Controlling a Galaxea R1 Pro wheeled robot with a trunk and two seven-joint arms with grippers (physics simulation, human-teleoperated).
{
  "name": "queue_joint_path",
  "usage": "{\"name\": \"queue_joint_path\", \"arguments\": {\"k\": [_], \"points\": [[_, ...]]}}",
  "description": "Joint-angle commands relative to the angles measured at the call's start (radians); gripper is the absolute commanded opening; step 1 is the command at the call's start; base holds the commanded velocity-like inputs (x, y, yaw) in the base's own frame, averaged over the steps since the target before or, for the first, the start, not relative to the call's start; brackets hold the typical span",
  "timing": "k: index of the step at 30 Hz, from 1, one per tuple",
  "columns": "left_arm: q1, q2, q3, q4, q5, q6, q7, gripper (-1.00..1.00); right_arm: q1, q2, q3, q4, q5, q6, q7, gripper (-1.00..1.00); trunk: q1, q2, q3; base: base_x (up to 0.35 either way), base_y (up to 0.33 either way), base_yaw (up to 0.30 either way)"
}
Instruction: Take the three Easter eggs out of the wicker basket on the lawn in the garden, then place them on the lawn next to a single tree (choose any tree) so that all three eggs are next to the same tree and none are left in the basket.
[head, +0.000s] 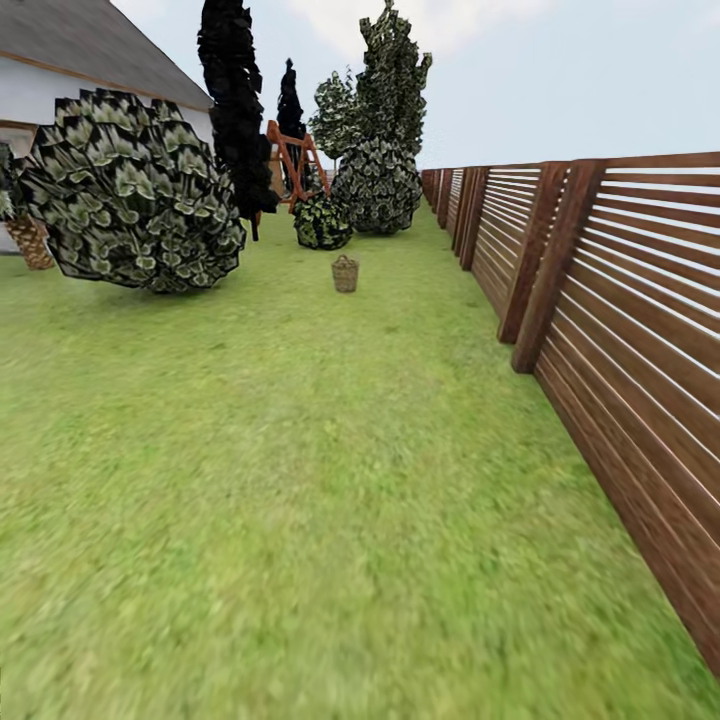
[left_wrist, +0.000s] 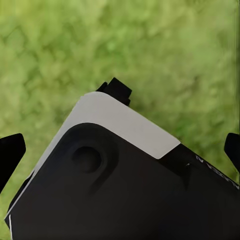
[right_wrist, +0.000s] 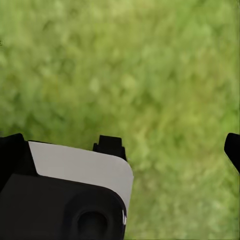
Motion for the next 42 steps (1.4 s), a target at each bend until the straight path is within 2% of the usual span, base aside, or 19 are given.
{"name": "queue_joint_path", "arguments": {"k": [1, 7, 42], "points": [[-0.001, 0.0, 0.008, 0.001, -0.006, 0.001, 0.004, 1.0, -0.001, 0.0, 0.002, 0.003, 0.007, -0.006, -0.002, 1.0, 0.001, 0.0, -0.001, 0.317, 0.0, 0.2], [-0.001, 0.0, 0.008, 0.001, -0.006, 0.001, 0.003, 1.0, -0.001, -0.001, 0.002, 0.003, 0.003, -0.006, -0.002, 1.0, 0.001, 0.0, -0.001, 0.317, 0.0, 0.116], [-0.001, 0.0, 0.008, 0.001, -0.006, 0.001, 0.004, 1.0, -0.001, -0.001, 0.002, 0.002, -0.001, -0.006, -0.002, 1.0, 0.001, 0.0, -0.001, 0.317, 0.0, 0.002]]}}
